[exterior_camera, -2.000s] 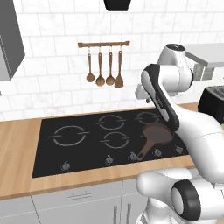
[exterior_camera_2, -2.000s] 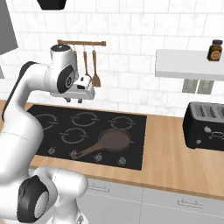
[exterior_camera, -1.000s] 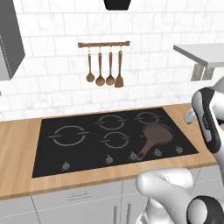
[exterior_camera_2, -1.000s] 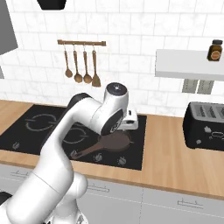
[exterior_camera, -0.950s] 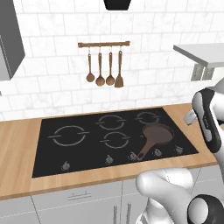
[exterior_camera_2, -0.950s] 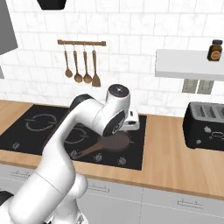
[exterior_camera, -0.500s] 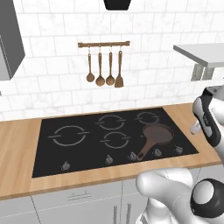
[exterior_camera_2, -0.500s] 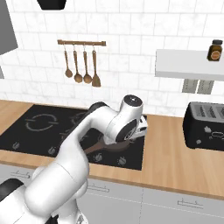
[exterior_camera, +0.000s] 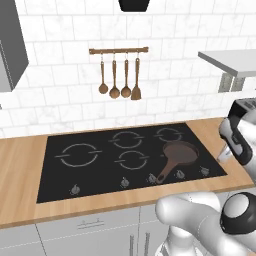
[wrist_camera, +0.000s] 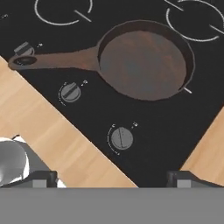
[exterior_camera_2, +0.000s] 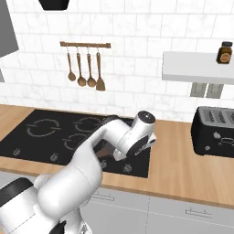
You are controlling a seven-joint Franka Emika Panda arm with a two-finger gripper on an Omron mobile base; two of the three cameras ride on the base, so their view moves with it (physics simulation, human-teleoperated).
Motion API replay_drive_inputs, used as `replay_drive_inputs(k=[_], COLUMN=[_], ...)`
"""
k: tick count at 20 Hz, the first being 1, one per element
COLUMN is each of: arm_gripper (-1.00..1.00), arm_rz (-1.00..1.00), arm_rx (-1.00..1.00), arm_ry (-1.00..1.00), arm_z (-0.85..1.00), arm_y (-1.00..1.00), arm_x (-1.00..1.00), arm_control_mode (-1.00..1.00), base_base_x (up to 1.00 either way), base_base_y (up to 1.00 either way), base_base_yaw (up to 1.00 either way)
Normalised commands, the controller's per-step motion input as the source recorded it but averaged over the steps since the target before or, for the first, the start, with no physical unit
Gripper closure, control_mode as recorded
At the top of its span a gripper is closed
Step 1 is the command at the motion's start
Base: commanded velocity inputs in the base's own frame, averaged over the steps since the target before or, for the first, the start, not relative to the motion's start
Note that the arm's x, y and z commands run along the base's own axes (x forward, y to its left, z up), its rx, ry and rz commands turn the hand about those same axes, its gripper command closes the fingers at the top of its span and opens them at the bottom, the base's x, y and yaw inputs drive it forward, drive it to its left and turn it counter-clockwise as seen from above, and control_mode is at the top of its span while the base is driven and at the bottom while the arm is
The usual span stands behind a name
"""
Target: Turn off the front right burner of the stove.
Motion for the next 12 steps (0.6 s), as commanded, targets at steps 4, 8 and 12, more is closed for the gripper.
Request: replay_drive_inputs(k=[4,8,12], arm_gripper=[-1.00,-1.00,-1.00], arm_rz=[0.14,0.15,0.13], arm_rx=[0.06,0.04,0.00], arm_ry=[-0.14,-0.14,-0.12], arm_z=[-0.43,-0.34,-0.26], arm_y=[0.00,0.00,0.00], arm_x=[0.02,0.00,0.00], arm_control_mode=[-1.00,-1.00,-1.00], base_base_x=[0.00,0.00,0.00], base_base_y=[0.00,0.00,0.00], base_base_yaw=[0.00,0.00,0.00])
